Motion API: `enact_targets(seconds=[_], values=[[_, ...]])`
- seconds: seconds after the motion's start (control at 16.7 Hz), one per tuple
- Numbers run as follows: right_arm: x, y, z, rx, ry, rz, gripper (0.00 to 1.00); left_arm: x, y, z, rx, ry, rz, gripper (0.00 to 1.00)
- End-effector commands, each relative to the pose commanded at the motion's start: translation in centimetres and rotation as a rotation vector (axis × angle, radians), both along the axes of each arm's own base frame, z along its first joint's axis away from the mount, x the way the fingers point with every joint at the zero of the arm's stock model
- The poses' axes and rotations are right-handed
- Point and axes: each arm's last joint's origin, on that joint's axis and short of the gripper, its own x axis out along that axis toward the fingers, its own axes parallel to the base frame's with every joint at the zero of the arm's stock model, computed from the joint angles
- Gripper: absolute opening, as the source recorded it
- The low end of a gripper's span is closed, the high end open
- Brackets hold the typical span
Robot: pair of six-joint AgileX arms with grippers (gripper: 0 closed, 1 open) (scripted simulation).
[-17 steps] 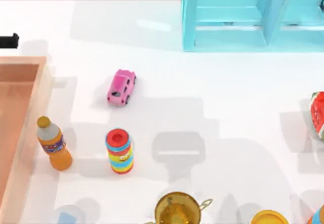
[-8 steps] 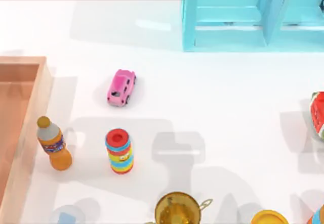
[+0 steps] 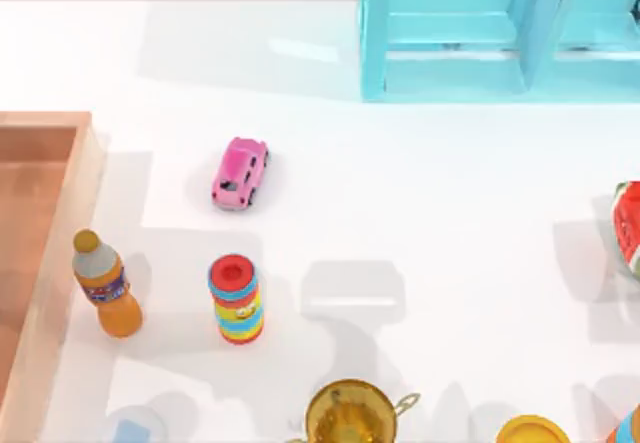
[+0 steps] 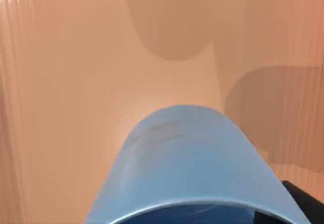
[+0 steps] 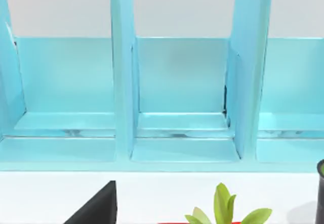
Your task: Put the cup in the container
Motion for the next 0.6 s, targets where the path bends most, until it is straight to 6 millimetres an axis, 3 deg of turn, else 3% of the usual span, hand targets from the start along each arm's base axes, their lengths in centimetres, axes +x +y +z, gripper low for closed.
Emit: enact_targets(seconds=[0.3, 0.6], values=[[0.00, 0.00, 0.00, 0.000, 0.000, 0.000, 1.00, -0.04, 0.23, -0.80, -0.001, 0.007, 0.002, 0.00], [0.00, 0.00, 0.00, 0.000, 0.000, 0.000, 1.00, -0.04, 0.23, -0.80, -0.001, 0.007, 0.002, 0.38]])
